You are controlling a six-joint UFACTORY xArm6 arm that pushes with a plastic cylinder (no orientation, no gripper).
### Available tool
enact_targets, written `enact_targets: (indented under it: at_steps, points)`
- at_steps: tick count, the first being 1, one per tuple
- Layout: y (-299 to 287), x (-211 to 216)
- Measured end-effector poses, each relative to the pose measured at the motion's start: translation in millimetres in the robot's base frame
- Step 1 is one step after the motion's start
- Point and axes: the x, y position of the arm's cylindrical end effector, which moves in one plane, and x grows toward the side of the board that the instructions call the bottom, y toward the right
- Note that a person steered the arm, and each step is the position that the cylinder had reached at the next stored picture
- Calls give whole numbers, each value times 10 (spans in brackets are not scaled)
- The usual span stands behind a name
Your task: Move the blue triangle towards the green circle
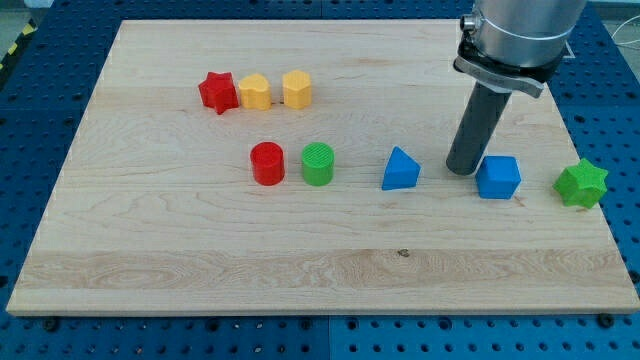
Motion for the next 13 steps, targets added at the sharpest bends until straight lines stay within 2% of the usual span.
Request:
enact_targets:
  at_steps: [2, 5, 8, 10, 12, 13]
  points:
    - [86, 224]
    - [-477, 221]
    - [-484, -29]
    - [-326, 424]
    - [-746, 482]
    - [-757, 482]
